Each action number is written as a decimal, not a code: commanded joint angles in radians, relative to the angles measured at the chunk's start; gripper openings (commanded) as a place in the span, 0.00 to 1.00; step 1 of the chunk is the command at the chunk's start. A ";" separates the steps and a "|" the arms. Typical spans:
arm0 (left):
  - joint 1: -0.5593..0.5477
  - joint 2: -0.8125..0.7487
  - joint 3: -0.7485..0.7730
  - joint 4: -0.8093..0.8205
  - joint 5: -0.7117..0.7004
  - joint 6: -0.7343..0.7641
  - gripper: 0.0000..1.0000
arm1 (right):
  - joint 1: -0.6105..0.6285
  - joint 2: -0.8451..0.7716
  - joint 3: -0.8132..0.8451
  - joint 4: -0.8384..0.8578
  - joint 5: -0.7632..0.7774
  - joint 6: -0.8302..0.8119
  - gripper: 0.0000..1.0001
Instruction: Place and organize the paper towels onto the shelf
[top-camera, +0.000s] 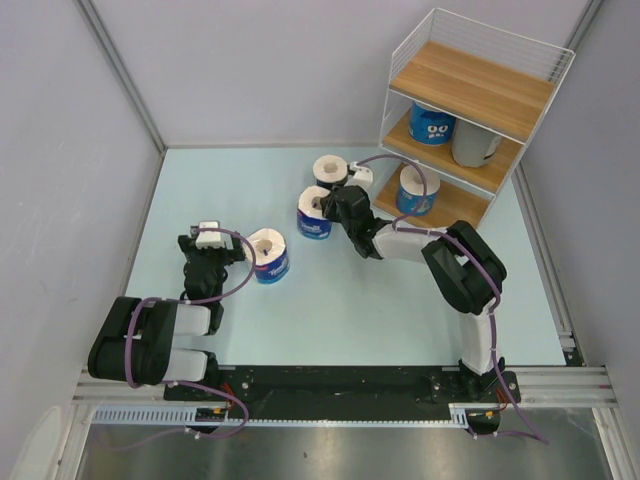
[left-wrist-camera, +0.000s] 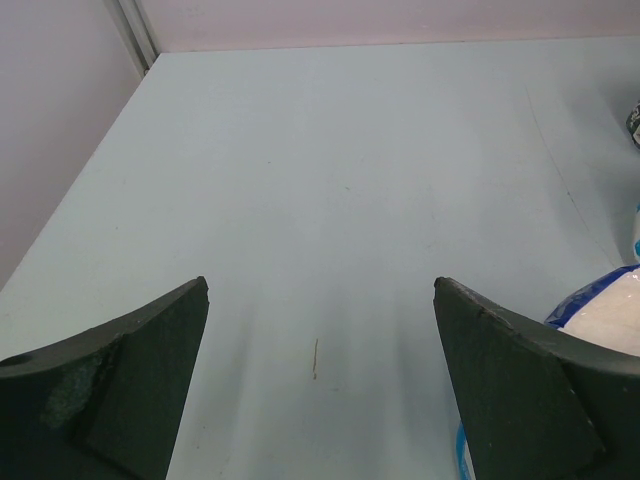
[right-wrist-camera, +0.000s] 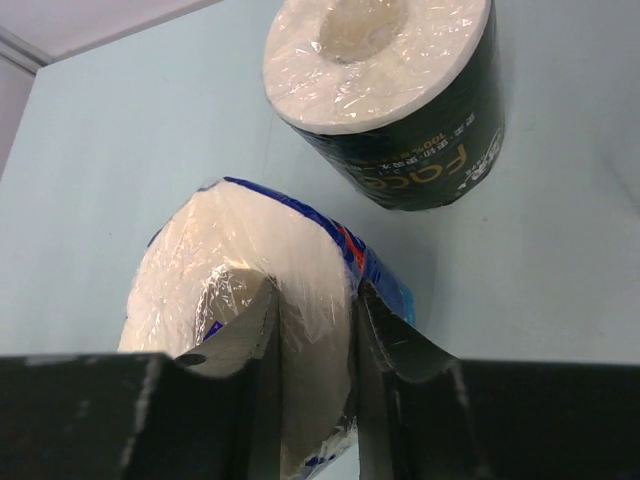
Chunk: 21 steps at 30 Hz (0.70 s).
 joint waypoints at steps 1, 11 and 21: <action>0.003 -0.018 0.006 0.036 0.032 -0.007 1.00 | -0.010 -0.022 0.021 -0.090 0.035 -0.001 0.14; 0.003 -0.018 0.007 0.036 0.032 -0.007 1.00 | 0.009 -0.241 -0.066 -0.215 0.231 -0.030 0.10; 0.003 -0.018 0.007 0.036 0.032 -0.007 1.00 | -0.089 -0.560 -0.322 -0.491 0.432 0.096 0.11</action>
